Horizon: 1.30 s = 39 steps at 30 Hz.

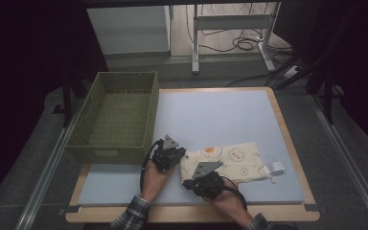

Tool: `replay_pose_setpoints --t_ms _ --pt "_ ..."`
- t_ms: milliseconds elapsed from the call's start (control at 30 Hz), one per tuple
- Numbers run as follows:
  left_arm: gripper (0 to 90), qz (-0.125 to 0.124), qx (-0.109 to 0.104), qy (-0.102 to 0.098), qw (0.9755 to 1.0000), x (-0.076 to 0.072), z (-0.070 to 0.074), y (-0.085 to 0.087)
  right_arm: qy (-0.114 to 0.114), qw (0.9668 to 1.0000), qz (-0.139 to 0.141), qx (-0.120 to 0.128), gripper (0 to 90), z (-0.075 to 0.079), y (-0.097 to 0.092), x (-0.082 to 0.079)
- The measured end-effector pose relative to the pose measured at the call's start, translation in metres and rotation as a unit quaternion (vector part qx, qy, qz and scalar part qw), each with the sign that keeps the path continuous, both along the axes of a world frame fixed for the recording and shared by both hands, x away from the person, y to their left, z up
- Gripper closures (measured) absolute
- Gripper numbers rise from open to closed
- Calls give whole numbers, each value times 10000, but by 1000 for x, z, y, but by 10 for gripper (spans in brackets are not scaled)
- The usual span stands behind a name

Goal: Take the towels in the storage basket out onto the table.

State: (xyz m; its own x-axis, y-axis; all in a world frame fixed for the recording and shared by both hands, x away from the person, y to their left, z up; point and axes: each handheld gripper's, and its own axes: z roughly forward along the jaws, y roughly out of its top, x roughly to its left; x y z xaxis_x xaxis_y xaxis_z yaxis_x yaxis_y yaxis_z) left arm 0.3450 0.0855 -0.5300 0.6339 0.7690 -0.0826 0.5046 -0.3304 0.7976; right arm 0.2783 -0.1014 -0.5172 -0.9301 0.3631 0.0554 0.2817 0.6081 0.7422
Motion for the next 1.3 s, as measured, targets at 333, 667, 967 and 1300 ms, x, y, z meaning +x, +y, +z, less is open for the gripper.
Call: replay_pose_setpoints --t_ms 333,667,967,1300 --pt "850 -304 15 -264 9992 10 14 -30 -90 9986 -444 277 856 10 -44 2" --pt "849 -671 -86 -317 9972 26 18 -66 -143 9950 -928 345 856 9 -88 2" --pt "850 -1052 -27 -368 9938 42 26 -105 -142 9886 -1422 483 856 10 -132 5" --pt "849 -1377 -1 -397 9897 58 35 -149 -194 9805 -1884 524 856 16 -175 7"
